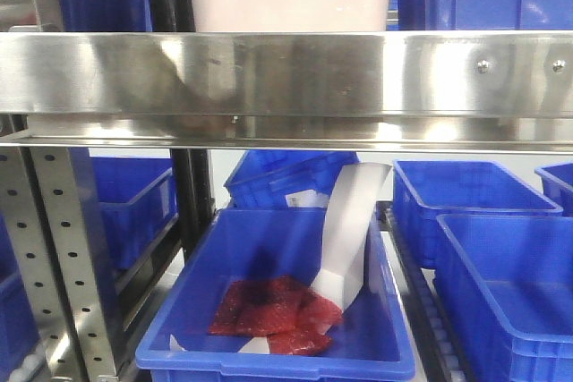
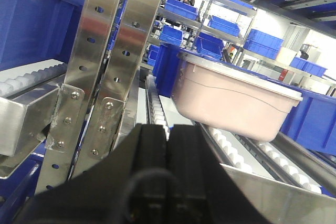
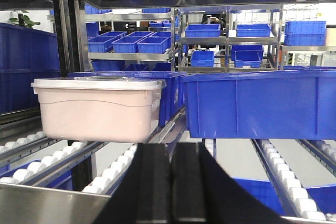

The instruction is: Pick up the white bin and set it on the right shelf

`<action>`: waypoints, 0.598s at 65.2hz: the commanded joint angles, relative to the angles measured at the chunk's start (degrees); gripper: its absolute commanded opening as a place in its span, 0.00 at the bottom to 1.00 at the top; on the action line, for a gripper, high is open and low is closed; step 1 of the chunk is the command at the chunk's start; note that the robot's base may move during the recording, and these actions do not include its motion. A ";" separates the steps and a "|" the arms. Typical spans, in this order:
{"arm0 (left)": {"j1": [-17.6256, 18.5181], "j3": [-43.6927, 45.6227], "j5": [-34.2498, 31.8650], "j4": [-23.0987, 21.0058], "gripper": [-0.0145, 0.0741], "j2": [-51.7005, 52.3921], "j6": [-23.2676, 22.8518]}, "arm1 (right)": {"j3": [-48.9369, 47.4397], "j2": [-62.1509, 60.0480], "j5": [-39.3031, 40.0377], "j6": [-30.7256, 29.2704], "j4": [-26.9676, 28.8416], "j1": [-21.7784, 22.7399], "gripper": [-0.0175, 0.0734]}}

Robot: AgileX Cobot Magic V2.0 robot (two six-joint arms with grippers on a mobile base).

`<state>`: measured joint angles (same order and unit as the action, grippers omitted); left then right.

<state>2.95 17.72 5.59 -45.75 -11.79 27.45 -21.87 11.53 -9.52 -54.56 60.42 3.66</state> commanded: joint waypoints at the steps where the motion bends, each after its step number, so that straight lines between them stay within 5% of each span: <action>1: 0.45 1.73 -2.80 -0.40 0.03 -0.40 0.14 | -1.48 0.55 2.24 -0.63 1.09 0.19 0.25; 28: 0.45 1.73 -2.80 -0.40 0.03 -0.40 0.14 | -1.24 0.54 3.43 -0.63 0.65 0.19 0.25; 34: 0.45 1.73 -2.80 -0.40 0.03 -0.40 0.14 | 0.06 0.54 4.89 1.25 -6.51 0.19 0.25; 39: 0.45 1.73 -2.80 -0.40 0.03 -0.40 0.14 | 1.66 0.54 5.19 13.26 -15.40 -1.14 0.25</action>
<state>2.95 17.72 5.77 -45.75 -11.79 27.54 -19.88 11.40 -8.04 -50.30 52.48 3.55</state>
